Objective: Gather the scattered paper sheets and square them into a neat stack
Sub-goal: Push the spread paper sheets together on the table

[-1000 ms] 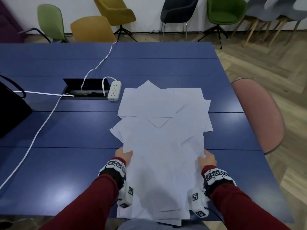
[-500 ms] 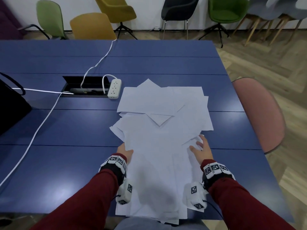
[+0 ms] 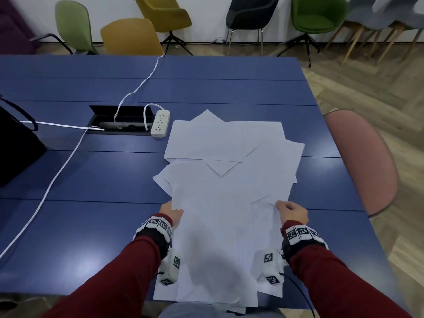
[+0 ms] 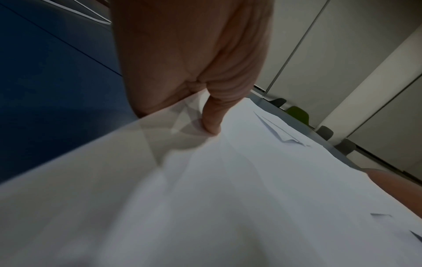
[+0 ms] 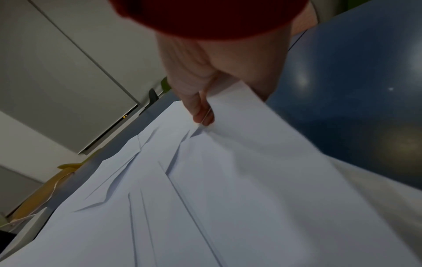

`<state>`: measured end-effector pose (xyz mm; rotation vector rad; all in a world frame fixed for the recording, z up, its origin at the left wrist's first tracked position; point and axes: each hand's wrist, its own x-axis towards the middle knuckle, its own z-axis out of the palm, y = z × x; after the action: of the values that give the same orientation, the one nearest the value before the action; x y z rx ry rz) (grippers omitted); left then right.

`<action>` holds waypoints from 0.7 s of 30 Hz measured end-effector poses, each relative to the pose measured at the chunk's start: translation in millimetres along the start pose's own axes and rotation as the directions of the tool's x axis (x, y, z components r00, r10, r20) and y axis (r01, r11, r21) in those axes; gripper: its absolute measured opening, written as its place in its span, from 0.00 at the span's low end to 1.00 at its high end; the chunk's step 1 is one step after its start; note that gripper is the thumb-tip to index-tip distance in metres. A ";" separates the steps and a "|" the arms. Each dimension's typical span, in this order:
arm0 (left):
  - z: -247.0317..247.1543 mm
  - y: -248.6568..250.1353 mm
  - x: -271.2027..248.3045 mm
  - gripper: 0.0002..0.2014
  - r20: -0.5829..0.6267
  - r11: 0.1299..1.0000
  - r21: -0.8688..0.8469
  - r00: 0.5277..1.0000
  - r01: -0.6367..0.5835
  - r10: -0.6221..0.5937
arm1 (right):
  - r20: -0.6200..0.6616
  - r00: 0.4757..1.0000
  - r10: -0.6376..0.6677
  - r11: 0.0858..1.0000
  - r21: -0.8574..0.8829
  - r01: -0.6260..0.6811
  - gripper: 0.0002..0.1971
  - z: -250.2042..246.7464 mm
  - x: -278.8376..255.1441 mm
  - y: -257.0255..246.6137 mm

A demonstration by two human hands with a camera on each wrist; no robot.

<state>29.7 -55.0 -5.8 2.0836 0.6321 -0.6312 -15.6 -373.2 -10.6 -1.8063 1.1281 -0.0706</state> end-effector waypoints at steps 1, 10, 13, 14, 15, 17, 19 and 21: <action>-0.6 -0.5 0.4 0.20 0.002 1.000 -0.001 1.000 0.002 -0.002 | -0.044 0.999 0.021 1.000 -0.017 -0.021 0.07 -4.6 0.5 1.4; -6.9 0.3 9.7 0.05 0.030 0.999 0.046 0.999 0.018 -0.019 | -0.033 0.989 0.145 0.987 0.074 -0.142 0.33 -11.7 -0.9 10.6; -10.1 -0.7 12.5 0.05 0.029 0.999 0.050 0.999 0.021 -0.022 | -0.006 0.983 0.185 0.979 0.089 -0.184 0.35 -10.0 -2.9 9.2; -10.0 -1.5 13.1 0.08 0.029 0.999 0.037 0.999 0.019 -0.020 | 0.004 0.980 0.198 0.976 0.089 -0.198 0.35 -9.4 -2.4 10.7; -9.2 -2.3 13.0 0.12 0.029 0.999 0.026 0.999 0.019 -0.020 | 0.017 0.979 0.202 0.975 0.087 -0.203 0.34 -9.0 -2.3 12.6; -8.4 -1.8 10.9 0.16 0.029 0.999 0.029 0.999 0.014 -0.014 | 0.041 0.982 0.182 0.980 0.071 -0.184 0.30 -8.1 -0.5 17.5; -8.5 -1.9 10.5 0.16 0.021 1.000 0.015 0.999 0.027 -0.027 | 0.030 0.988 0.150 0.988 0.016 -0.150 0.24 -8.3 -0.5 19.6; -9.3 -2.5 11.3 0.13 0.021 0.999 0.025 0.999 0.035 -0.035 | -0.012 0.992 0.125 0.992 0.000 -0.125 0.21 -9.6 -0.4 22.1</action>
<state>38.4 -43.6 -9.6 2.0900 0.6532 -0.6833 -35.0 -381.8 -21.9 -1.7334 1.2472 -0.0067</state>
